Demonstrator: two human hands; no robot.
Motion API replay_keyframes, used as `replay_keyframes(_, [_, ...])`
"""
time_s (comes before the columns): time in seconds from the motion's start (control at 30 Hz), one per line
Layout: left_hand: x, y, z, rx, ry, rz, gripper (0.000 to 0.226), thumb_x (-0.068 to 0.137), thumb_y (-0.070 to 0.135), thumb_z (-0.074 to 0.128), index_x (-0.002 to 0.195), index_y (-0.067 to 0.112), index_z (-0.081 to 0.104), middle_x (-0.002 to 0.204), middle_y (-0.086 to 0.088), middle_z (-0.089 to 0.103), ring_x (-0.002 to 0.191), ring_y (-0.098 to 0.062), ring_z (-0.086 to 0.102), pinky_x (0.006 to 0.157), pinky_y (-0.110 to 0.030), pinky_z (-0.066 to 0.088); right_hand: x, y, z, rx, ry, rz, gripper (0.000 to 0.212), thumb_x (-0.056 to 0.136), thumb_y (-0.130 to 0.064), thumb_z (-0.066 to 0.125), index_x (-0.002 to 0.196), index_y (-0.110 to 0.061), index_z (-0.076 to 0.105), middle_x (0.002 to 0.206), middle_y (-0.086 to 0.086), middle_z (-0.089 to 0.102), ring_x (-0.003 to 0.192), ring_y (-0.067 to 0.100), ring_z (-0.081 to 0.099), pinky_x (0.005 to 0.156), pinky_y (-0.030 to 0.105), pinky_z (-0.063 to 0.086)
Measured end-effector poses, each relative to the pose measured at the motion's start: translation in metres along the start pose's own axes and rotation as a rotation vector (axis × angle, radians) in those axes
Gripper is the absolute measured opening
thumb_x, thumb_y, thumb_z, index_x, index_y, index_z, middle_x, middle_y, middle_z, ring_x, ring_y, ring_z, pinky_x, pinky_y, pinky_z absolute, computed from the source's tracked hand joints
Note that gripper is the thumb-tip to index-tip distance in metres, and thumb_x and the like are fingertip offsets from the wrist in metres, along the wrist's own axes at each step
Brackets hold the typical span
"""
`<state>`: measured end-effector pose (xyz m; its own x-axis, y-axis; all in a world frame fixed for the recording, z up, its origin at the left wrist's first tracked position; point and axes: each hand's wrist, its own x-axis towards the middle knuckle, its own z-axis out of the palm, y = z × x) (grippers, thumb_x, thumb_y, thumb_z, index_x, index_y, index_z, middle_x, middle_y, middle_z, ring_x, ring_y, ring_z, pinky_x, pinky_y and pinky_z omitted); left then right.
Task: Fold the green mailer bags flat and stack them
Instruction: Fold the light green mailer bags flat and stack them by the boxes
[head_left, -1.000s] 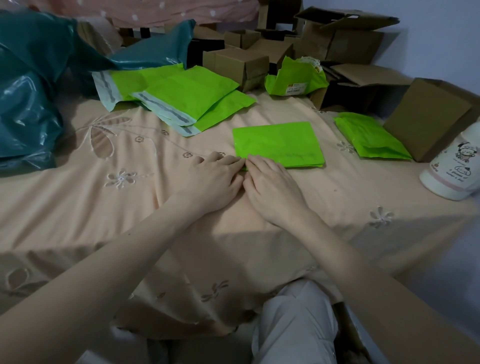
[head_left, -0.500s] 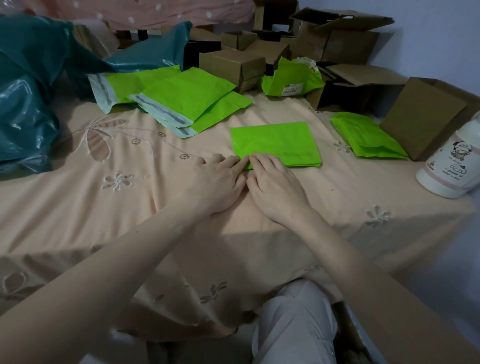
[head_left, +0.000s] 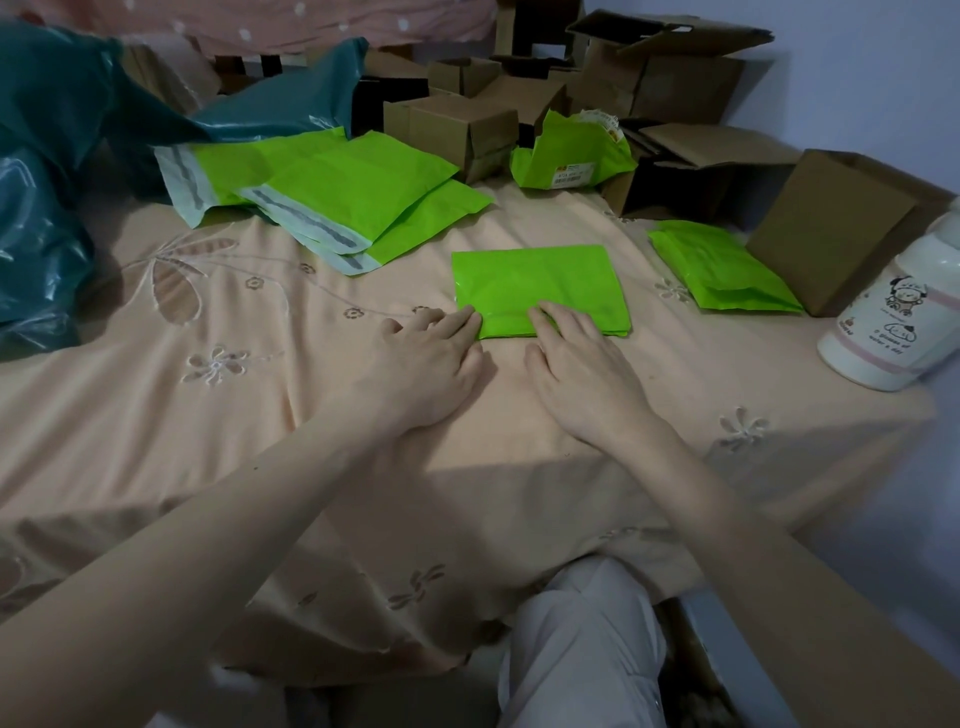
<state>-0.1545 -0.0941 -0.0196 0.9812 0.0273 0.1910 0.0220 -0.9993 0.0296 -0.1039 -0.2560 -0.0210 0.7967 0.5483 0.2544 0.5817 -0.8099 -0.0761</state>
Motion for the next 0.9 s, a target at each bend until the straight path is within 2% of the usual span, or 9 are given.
replay_keyframes(0.17, [0.000,-0.001,0.001,0.002,0.007,0.002,0.089,0.071,0.050,-0.015,0.147,0.028,0.027,0.154,0.012,0.024,0.138,-0.014,0.030,0.102,-0.037,0.031,-0.003,0.011,-0.002,0.036,-0.019,0.049,0.051,0.099,-0.028,0.031,0.145,-0.007,0.031,0.152,0.003,0.028,0.137,0.023,0.025,0.113,0.041,0.026])
replay_keyframes(0.37, [0.000,0.000,0.000,0.010,0.008,-0.008,0.091,0.070,0.050,-0.016,0.146,0.028,0.029,0.153,0.012,0.027,0.136,-0.015,0.032,0.101,-0.037,0.033,-0.005,0.012,-0.005,0.062,-0.049,0.101,0.052,0.099,-0.031,0.030,0.147,-0.009,0.026,0.155,0.009,0.021,0.140,0.025,0.022,0.113,0.039,0.023])
replay_keyframes(0.43, [0.000,0.001,0.000,0.011,0.004,-0.011,0.087,0.073,0.051,-0.013,0.146,0.028,0.029,0.154,0.012,0.026,0.137,-0.015,0.032,0.101,-0.038,0.032,-0.005,0.012,-0.006,0.030,-0.038,0.120,0.052,0.099,-0.033,0.030,0.147,-0.012,0.027,0.155,0.010,0.022,0.140,0.025,0.024,0.112,0.040,0.023])
replay_keyframes(0.7, [0.000,0.001,0.001,0.014,0.014,-0.014,0.094,0.067,0.051,-0.016,0.146,0.027,0.030,0.153,0.011,0.027,0.136,-0.015,0.033,0.101,-0.038,0.033,-0.010,0.017,-0.005,-0.011,-0.061,0.205,0.051,0.097,-0.043,0.029,0.147,-0.033,0.023,0.156,0.006,0.020,0.138,0.030,0.025,0.109,0.047,0.023])
replay_keyframes(0.83, [0.000,0.002,0.002,0.001,0.016,-0.013,0.088,0.072,0.051,-0.013,0.147,0.027,0.027,0.154,0.011,0.025,0.138,-0.015,0.030,0.102,-0.038,0.031,-0.008,0.021,-0.006,-0.011,-0.052,0.209,0.054,0.096,-0.041,0.034,0.147,-0.024,0.027,0.142,0.020,0.036,0.126,0.035,0.037,0.104,0.043,0.031])
replay_keyframes(0.9, [0.000,0.002,0.002,-0.001,0.014,-0.019,0.080,0.078,0.050,-0.007,0.147,0.027,0.025,0.155,0.012,0.023,0.139,-0.015,0.028,0.103,-0.037,0.029,-0.008,0.024,-0.007,-0.036,-0.042,0.221,0.055,0.095,-0.042,0.034,0.146,-0.020,0.028,0.137,0.020,0.041,0.124,0.035,0.040,0.101,0.043,0.033])
